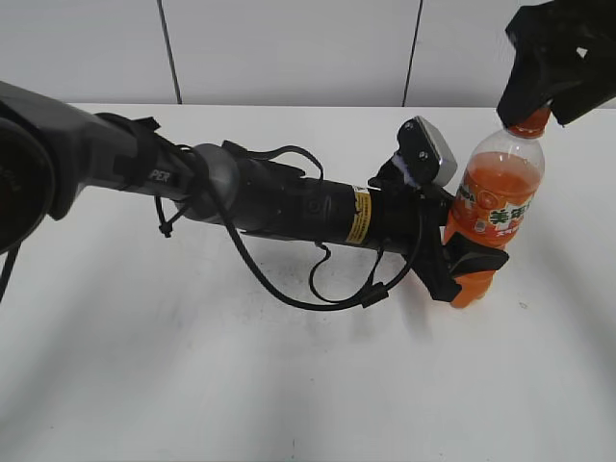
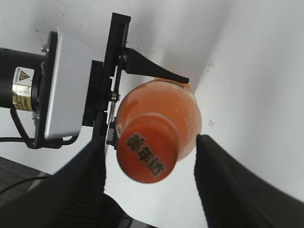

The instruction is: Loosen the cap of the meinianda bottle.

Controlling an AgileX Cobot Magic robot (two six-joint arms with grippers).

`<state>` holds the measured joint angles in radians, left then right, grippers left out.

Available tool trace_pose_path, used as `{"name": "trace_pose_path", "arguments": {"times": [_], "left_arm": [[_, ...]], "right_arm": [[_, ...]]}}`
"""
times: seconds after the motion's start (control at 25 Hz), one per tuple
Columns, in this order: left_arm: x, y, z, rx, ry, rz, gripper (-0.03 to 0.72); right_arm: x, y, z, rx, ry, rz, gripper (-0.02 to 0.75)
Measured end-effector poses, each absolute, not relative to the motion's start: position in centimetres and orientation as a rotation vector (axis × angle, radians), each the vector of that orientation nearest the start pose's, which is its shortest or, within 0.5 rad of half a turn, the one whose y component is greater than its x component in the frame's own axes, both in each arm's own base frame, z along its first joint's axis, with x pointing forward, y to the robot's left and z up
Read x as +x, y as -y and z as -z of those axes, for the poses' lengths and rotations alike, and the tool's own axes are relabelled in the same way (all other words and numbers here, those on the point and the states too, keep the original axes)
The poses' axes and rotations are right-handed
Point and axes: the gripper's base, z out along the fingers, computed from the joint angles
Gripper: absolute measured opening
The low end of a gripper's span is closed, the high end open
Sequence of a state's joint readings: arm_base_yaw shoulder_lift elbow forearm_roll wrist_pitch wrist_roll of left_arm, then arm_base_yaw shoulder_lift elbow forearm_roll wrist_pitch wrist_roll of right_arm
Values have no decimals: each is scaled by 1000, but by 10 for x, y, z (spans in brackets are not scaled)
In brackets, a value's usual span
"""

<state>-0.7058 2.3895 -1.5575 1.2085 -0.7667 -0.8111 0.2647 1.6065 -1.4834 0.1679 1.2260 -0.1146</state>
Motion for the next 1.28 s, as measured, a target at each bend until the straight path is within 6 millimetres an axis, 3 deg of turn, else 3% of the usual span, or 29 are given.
{"name": "trace_pose_path", "arguments": {"times": [0.2, 0.36, 0.48, 0.56, 0.68, 0.8, 0.92, 1.08, 1.28], "left_arm": [[339, 366, -106, 1332, -1504, 975, 405], [339, 366, -106, 1332, -1504, 975, 405], [339, 366, -106, 1332, -1505, 974, 405], [339, 366, -106, 1332, -1505, 974, 405], [339, 366, -106, 1335, -1504, 973, 405], [338, 366, -106, 1344, -1499, 970, 405], [338, 366, -105, 1357, -1494, 966, 405], [338, 366, -105, 1361, -1492, 964, 405], [338, 366, -105, 1360, -1493, 966, 405]], "right_arm": [[316, -100, -326, -491, -2806, -265, 395], [316, -100, -326, -498, -2804, -264, 283], [316, -100, -326, -552, -2791, -256, 279], [316, -100, -326, -686, -2755, -235, 279], [315, -100, -326, -1116, -2590, -164, 279], [315, -100, -326, -1569, -2329, -78, 279], [315, -100, -326, -1843, -2117, -21, 279], [315, -100, -326, -1963, -2007, 6, 279], [315, -101, -326, -1956, -2008, -1, 311]]}}
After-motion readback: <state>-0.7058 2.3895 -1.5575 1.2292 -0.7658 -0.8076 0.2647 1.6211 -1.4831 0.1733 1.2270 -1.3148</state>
